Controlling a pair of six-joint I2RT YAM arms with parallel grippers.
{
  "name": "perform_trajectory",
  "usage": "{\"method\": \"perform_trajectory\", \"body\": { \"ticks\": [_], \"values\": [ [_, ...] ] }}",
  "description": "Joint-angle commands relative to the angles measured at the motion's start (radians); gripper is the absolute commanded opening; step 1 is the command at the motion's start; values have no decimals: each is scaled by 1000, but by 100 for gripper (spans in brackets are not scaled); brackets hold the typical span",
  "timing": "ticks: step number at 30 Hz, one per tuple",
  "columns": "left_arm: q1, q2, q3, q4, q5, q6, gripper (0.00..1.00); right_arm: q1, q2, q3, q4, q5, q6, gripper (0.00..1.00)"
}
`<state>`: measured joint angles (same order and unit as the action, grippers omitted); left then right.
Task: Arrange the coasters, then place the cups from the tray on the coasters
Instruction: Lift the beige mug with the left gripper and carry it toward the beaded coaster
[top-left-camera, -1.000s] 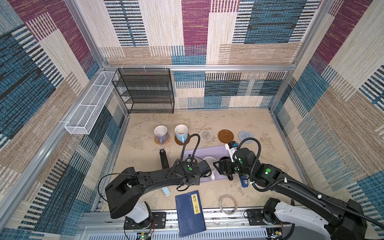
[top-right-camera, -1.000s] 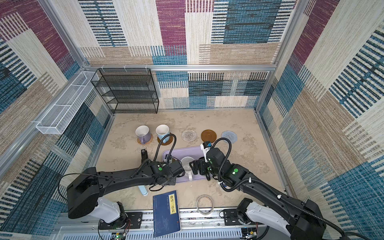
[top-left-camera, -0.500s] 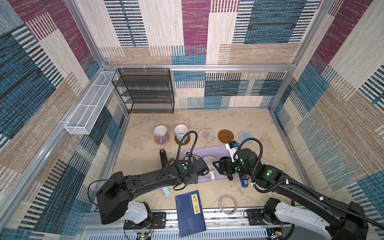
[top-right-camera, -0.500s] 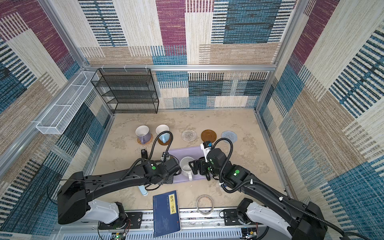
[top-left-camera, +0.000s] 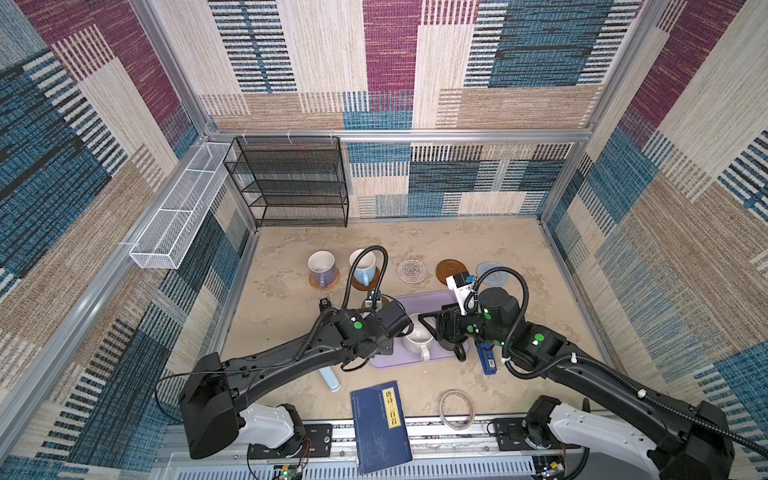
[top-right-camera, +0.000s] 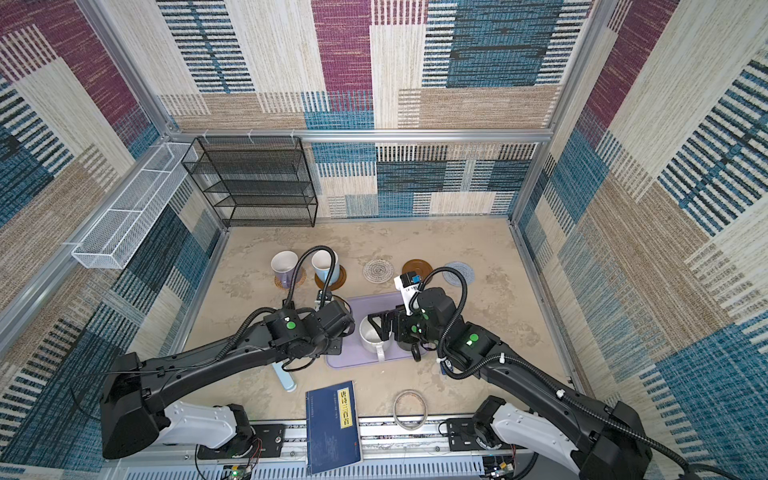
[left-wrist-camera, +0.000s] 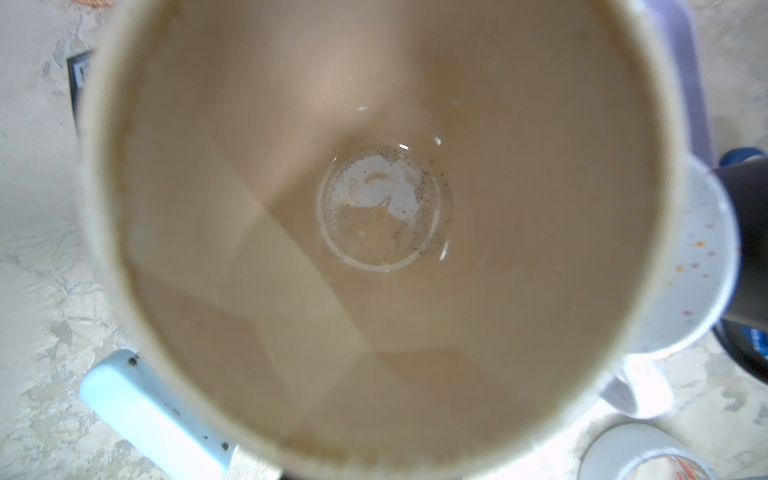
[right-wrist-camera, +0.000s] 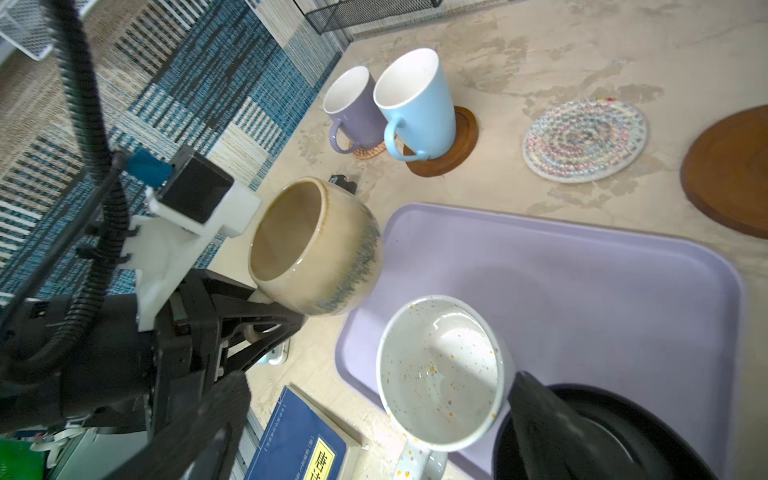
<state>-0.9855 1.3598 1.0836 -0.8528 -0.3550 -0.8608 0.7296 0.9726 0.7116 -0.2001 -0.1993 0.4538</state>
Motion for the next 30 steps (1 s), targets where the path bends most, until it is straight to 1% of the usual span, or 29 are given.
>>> {"method": "perform_trajectory", "body": {
  "ticks": [1,9,15,17,21,23,26,30],
  "values": [
    [18,-4,39,13,-13,65,0,-19,-1,21,79,-59,-25,100],
    [77,62,146,21,45,136,0,-119,2,47,63,-65,-84,100],
    [115,136,236,30,62,180,0,-221,31,66,114,-163,-106,100],
    [127,167,274,29,63,190,0,-248,44,76,119,-173,-113,100],
    [148,230,329,32,71,194,0,-315,57,89,110,-173,-114,100],
    [156,265,353,39,72,198,0,-340,63,86,107,-152,-115,100],
    [166,325,401,46,73,198,0,-363,94,97,86,-108,-116,100],
    [175,412,482,48,68,211,0,-379,122,103,100,-116,-117,100]
  ]
}}
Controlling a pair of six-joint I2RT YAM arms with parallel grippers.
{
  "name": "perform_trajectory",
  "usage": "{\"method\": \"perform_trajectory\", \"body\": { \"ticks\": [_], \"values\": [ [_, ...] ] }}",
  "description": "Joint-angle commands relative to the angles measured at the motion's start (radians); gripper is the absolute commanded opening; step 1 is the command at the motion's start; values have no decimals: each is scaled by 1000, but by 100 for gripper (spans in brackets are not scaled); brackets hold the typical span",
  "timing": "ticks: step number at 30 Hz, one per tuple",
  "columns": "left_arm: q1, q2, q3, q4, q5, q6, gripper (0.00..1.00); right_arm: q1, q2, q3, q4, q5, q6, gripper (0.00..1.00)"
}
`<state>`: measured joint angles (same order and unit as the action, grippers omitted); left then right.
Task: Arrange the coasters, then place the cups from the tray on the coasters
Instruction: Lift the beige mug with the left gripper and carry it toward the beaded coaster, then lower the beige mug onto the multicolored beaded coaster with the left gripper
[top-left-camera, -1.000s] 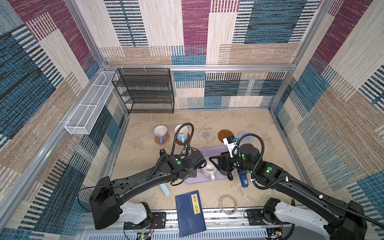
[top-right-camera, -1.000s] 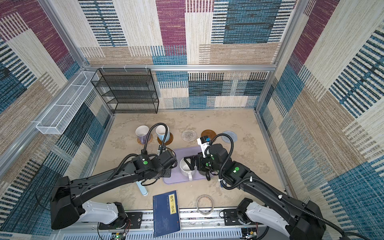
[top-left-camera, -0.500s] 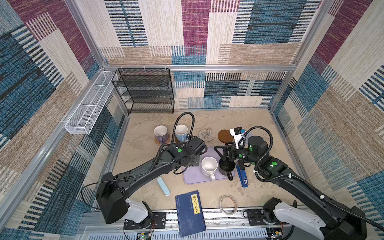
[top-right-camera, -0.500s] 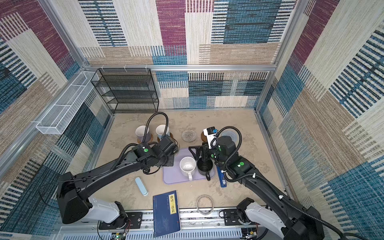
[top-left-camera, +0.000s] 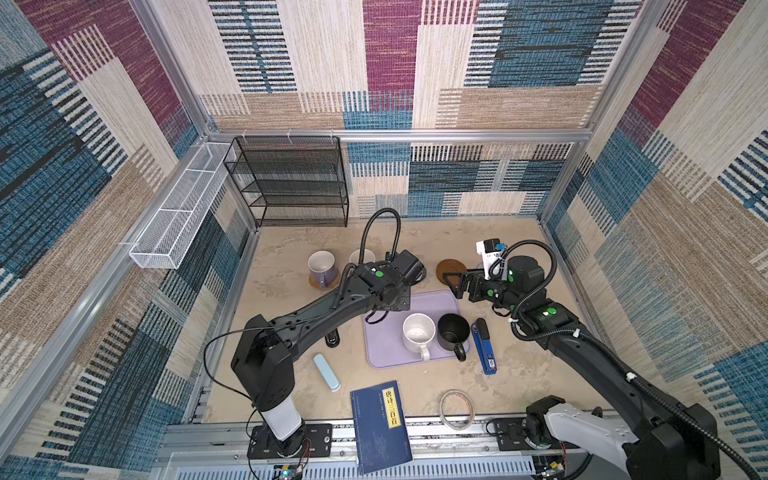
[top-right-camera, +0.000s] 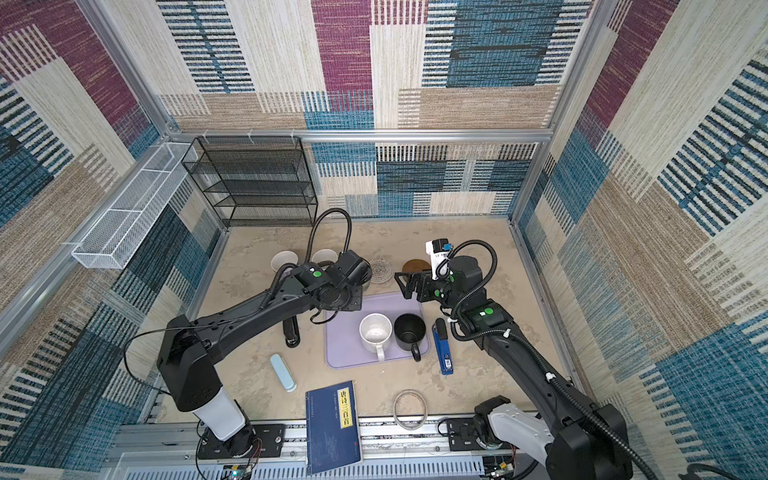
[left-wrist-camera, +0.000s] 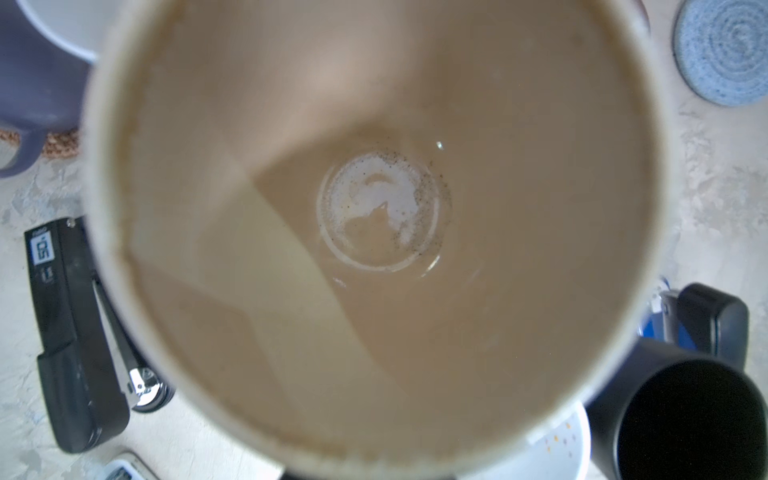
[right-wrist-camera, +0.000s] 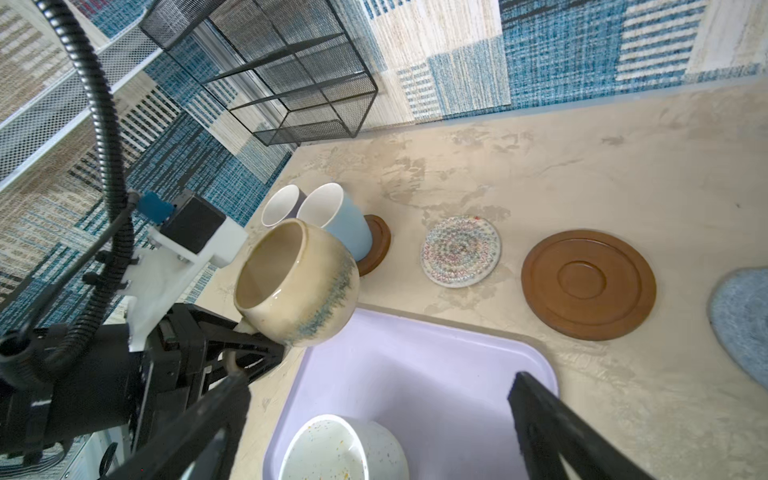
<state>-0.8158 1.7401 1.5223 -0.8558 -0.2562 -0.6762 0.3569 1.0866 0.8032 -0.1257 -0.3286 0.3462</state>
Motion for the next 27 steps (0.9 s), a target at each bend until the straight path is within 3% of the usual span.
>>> {"method": "perform_trajectory", "body": {
  "ticks": [1,9,14,27],
  "values": [
    [10,57,67,49,-33,31,0,-10,11,11,35,11,-9,100],
    [56,230,233,36,8,34,0,-48,39,28,36,7,-19,100],
    [64,326,332,35,12,31,0,-135,87,26,87,-127,16,100],
    [78,529,568,5,-14,-7,0,-138,211,84,112,-182,-11,96]
  ]
}}
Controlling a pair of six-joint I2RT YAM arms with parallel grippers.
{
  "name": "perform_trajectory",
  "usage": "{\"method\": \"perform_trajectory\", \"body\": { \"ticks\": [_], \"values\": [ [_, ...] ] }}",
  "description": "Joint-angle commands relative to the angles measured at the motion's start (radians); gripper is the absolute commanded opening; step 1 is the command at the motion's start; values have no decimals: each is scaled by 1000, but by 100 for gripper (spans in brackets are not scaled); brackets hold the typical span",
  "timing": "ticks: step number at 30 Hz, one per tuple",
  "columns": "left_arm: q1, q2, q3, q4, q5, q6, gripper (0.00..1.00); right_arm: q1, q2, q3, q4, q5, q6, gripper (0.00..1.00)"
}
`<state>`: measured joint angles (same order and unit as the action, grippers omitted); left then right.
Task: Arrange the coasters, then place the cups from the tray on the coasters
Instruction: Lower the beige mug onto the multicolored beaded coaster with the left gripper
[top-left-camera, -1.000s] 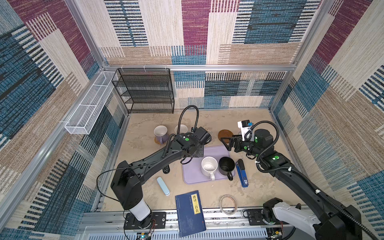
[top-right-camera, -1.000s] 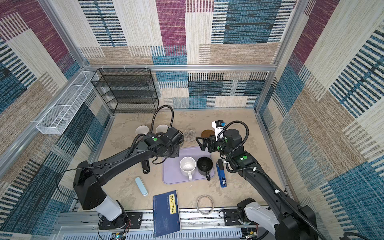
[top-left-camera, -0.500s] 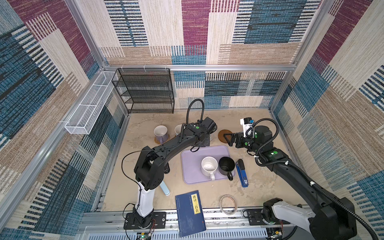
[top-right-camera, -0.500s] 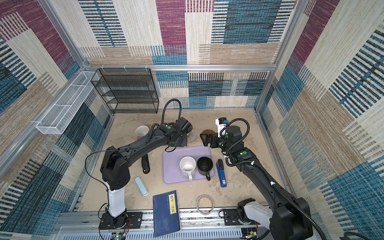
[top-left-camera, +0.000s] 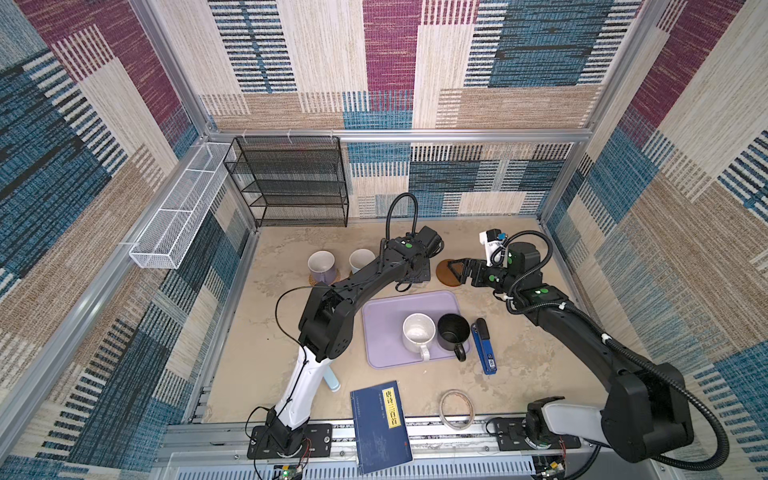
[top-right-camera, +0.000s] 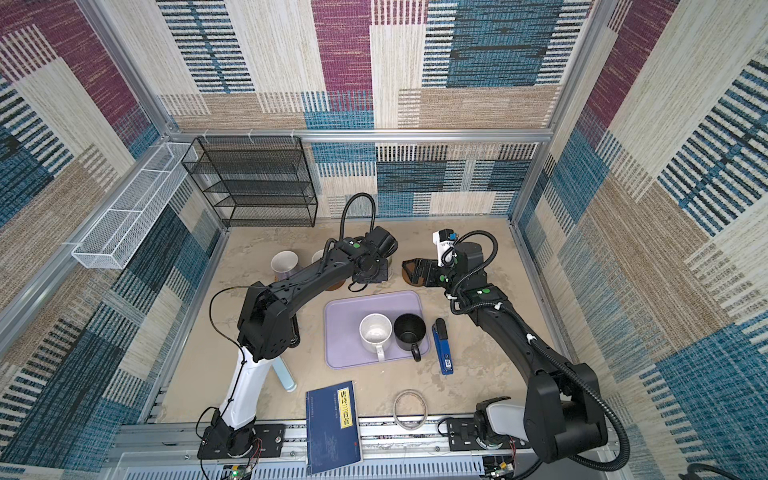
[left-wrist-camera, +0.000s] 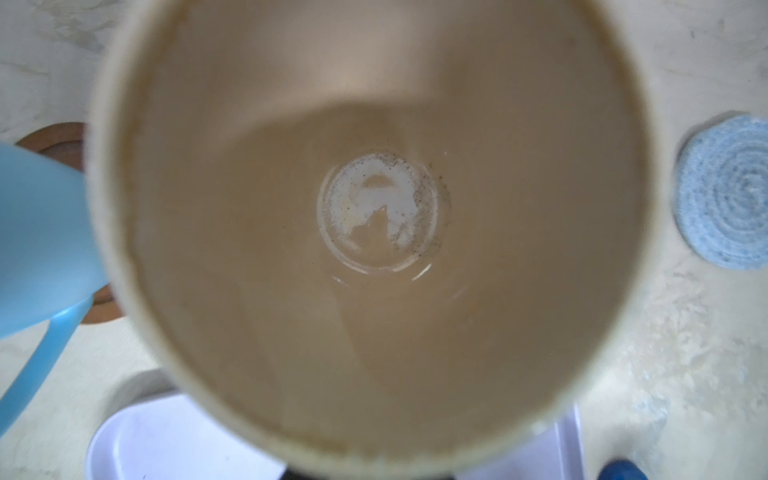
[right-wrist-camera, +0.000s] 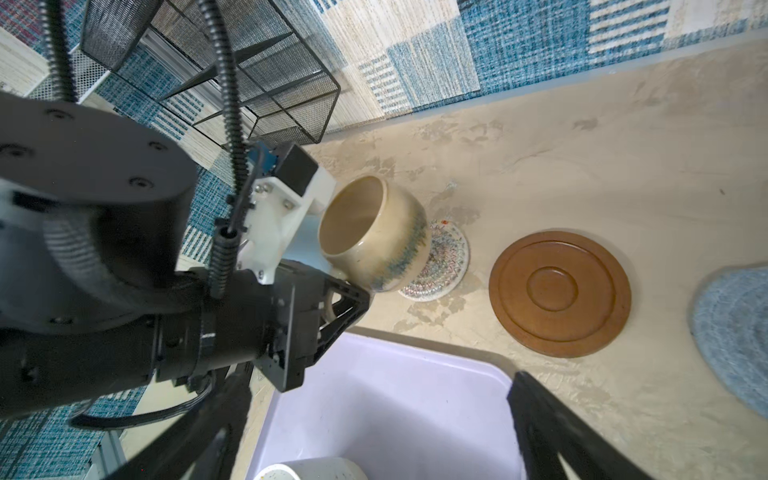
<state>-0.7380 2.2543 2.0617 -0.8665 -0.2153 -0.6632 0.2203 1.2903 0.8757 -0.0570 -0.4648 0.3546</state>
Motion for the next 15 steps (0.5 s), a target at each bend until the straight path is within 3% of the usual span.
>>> {"method": "perform_trajectory", "body": {
  "ticks": [1,15],
  "values": [
    [2,26,41,20,-62,-21,0,-2,10,14,45,-57,-28,96],
    [3,117,108,5,-60,-49,0,-1,45,22,36,-34,-52,100]
  ]
}}
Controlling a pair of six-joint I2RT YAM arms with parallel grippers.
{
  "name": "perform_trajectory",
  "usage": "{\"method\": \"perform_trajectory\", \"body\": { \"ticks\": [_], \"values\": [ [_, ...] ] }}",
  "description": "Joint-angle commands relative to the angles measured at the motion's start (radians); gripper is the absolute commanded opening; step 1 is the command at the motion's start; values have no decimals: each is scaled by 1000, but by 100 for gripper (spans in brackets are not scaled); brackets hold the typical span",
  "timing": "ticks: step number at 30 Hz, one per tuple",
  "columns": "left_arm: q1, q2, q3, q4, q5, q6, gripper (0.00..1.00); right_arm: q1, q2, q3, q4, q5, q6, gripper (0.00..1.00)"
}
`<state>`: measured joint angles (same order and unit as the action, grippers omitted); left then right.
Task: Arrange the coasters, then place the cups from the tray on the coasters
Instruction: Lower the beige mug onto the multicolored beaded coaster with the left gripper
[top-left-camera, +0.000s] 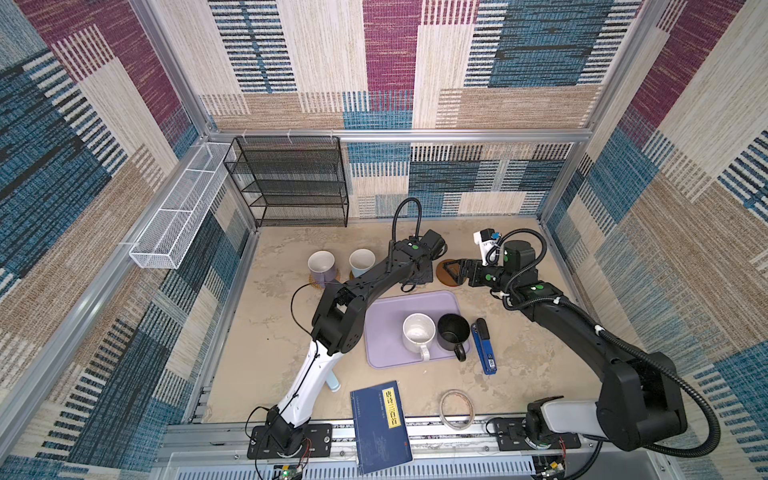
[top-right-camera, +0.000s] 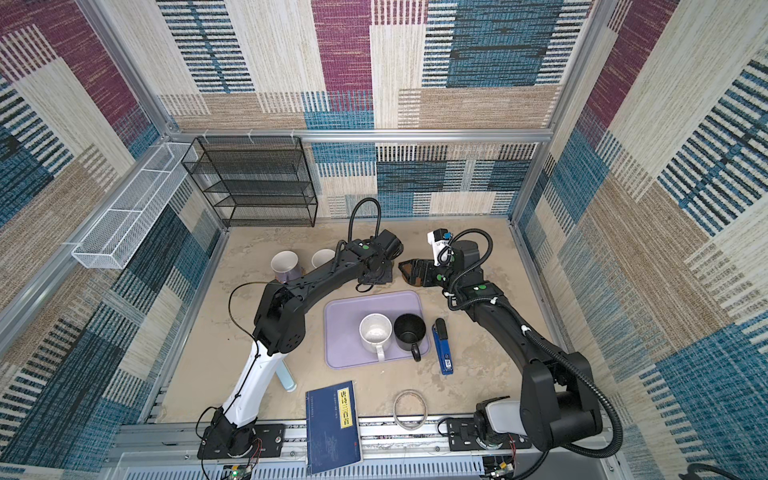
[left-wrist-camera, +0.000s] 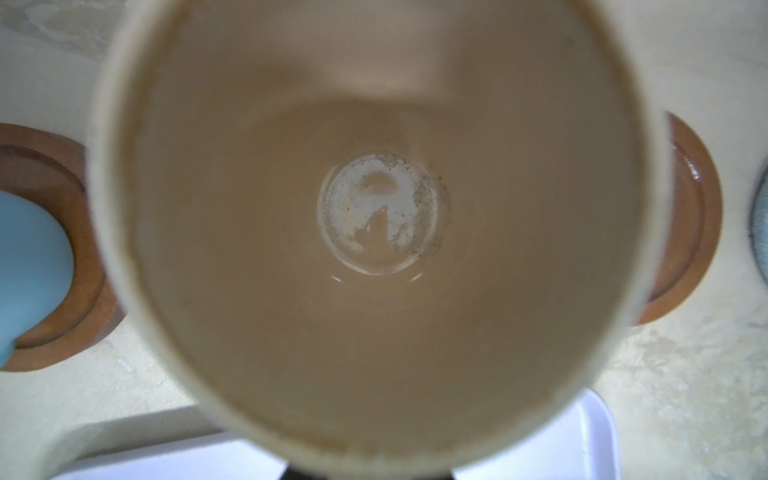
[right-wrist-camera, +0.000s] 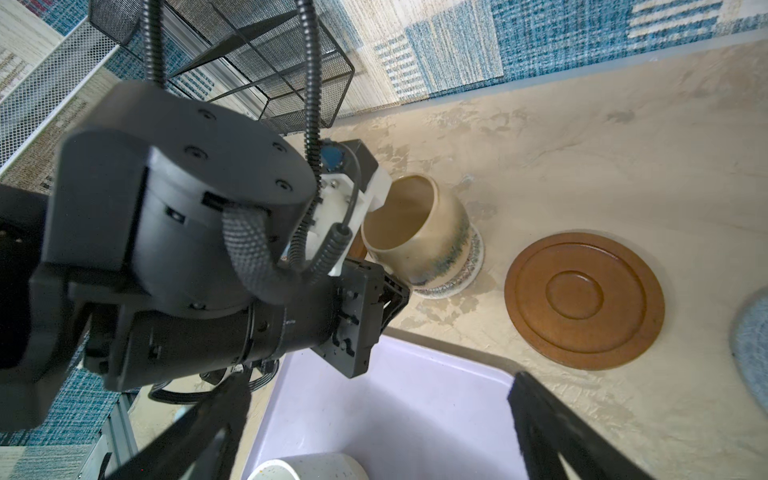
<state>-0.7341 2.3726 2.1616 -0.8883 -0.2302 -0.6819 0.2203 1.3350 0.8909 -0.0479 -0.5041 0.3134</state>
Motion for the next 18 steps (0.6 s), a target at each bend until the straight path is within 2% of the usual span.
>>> {"method": "perform_trajectory", "body": {
  "ticks": [1,6,10,18],
  "values": [
    [0,-1,4,26,-46,-36,0,-1,1,3,28,7,-12,99],
    [0,2,6,25,-29,-56,0,-1,6,-13,37,13,-14,100],
    [-2,-17,-26,47,-69,-55,0,-1,6,-17,36,15,-16,99],
    [-3,2,-31,54,-18,-67,0,-1,12,-17,36,16,-16,100]
  ]
}}
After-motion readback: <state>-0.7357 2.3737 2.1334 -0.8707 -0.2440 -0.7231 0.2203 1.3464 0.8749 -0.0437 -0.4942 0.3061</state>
